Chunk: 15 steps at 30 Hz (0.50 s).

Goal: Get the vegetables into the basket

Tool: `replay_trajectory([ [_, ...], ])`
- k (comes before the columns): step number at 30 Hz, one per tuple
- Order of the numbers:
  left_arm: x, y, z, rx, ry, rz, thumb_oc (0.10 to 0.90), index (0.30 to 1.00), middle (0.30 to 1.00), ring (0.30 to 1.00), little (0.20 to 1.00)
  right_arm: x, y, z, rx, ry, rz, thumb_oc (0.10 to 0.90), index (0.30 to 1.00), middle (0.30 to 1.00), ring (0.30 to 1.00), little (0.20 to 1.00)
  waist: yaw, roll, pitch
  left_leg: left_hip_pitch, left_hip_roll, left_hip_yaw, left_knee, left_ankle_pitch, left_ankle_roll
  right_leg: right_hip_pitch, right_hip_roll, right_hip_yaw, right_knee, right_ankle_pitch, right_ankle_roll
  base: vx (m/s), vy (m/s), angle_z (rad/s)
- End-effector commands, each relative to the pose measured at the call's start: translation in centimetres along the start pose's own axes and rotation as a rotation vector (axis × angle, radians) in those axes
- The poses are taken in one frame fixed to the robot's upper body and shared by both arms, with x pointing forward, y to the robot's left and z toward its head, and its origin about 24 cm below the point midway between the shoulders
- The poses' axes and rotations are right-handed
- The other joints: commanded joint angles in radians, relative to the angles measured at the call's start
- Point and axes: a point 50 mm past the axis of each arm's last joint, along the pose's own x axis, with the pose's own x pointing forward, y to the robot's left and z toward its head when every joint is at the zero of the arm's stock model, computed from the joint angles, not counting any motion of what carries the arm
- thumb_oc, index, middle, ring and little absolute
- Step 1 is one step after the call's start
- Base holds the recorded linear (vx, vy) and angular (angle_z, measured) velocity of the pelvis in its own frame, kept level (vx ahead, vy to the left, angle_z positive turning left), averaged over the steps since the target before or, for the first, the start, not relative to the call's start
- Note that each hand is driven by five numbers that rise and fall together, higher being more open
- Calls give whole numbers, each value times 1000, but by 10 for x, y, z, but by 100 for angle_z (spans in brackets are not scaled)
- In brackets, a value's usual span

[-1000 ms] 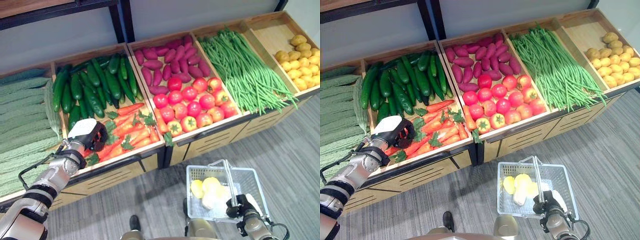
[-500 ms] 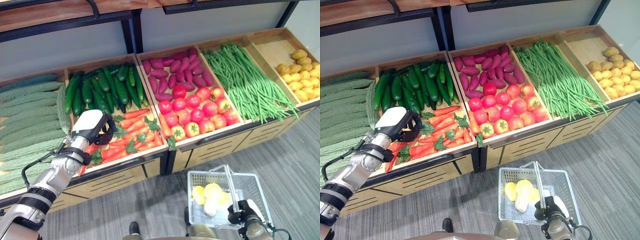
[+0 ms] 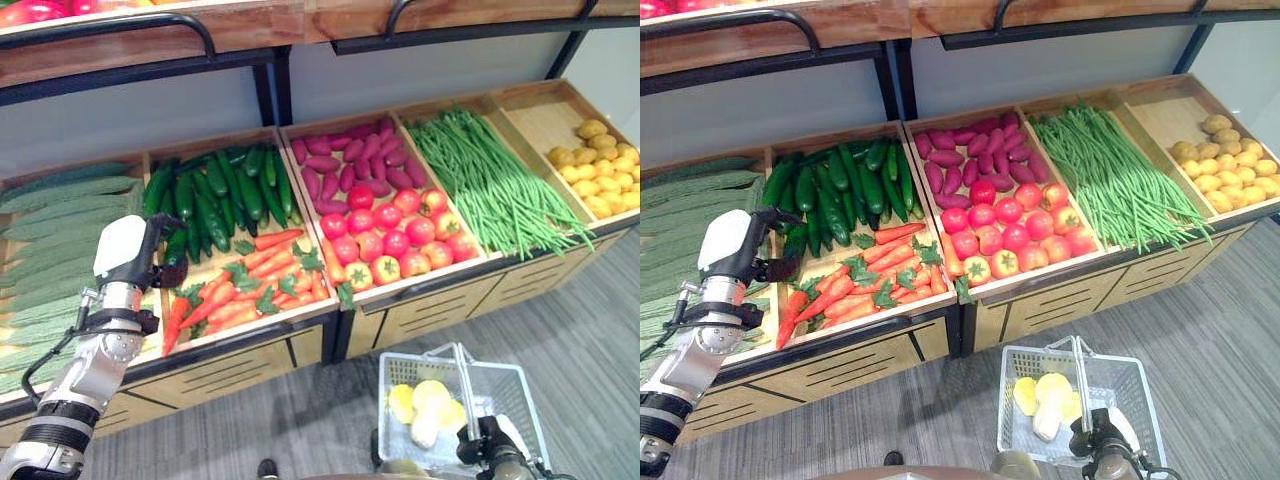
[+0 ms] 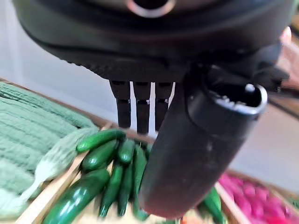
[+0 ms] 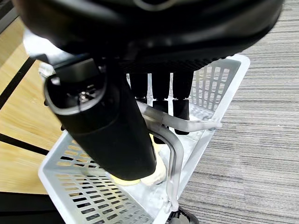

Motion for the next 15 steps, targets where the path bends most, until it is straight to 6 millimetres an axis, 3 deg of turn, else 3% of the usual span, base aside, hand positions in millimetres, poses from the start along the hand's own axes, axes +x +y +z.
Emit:
replay_trajectory([
  [1,34,41,18,110,-78,144,900,1000,1000,1000,1000,4,-23,-1,-71,-9,-71,400,300,300,300,300,-19,-46,-8,-16,6,7,6,-37,0,25,-93,-38,5,-31,90,0,0,0],
  [9,34,19,2,70,94,137,900,1000,1000,1000,1000,5,-23,3,-82,-18,-74,400,300,300,300,300,-21,-47,4,-25,8,9,6,-33,0,14,-88,-36,5,-32,86,0,0,0],
  [15,33,4,3,-25,152,151,900,1000,1000,1000,1000,6,-22,5,-98,-13,-71,400,300,300,300,300,-22,-47,11,-30,14,7,6,-28,0,8,-82,-36,5,-35,81,0,0,0],
])
